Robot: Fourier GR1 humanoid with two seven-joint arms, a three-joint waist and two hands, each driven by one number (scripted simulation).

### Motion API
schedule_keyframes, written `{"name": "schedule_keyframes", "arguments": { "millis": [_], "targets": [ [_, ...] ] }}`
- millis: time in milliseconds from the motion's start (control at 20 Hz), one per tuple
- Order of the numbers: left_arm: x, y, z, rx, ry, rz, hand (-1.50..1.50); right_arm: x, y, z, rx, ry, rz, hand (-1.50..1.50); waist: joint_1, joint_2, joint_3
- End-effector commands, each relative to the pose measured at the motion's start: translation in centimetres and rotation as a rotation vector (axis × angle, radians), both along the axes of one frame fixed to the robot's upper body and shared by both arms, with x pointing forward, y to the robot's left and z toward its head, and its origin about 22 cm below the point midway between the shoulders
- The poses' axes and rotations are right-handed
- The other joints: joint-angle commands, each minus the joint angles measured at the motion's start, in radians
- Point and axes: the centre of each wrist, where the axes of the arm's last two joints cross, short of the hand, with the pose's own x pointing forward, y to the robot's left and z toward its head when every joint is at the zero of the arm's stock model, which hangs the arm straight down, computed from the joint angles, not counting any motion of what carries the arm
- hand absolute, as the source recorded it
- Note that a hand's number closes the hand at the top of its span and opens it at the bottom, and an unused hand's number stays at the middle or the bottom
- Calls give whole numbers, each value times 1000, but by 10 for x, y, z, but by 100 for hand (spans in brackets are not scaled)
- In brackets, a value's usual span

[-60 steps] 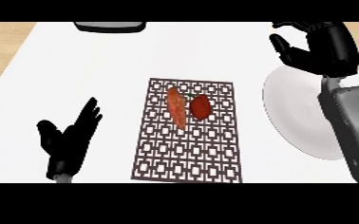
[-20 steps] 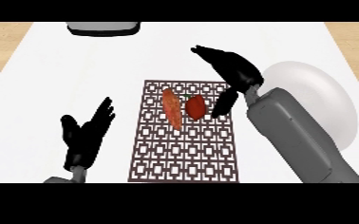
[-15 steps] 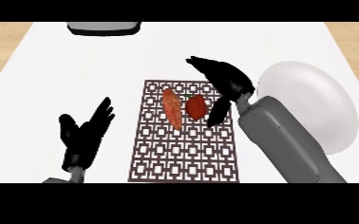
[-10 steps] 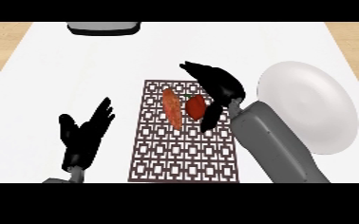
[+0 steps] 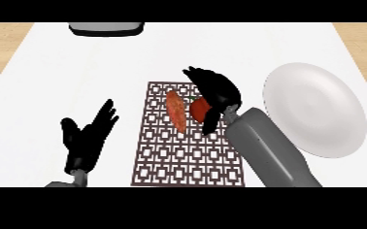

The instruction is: Pick the bell pepper from the placemat and place it in the plate

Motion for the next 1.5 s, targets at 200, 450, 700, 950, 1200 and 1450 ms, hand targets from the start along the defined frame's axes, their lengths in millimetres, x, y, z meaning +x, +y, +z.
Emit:
{"name": "schedule_keyframes", "arguments": {
  "millis": [200,450,700,950,1200,1450],
  "targets": [
    [-18,-14,2,-3,45,-9,0,0,-1,-18,-33,11,-1,-150,1,2,-3],
    [-3,-11,-13,7,29,-15,0,7,8,-41,-55,27,32,-150,2,4,-4],
    [0,-7,-16,-3,39,-1,0,17,1,-44,-147,9,126,150,2,5,-4],
    [11,-6,-16,-4,36,14,0,-1,16,-51,-148,-35,129,150,-3,3,-4],
    [-3,-3,-8,-2,27,14,0,4,7,-47,-126,-153,104,150,-3,2,-4],
    [2,-3,3,-5,9,12,0,42,-25,-30,-80,-68,-723,150,-5,6,-4]
  ]
}}
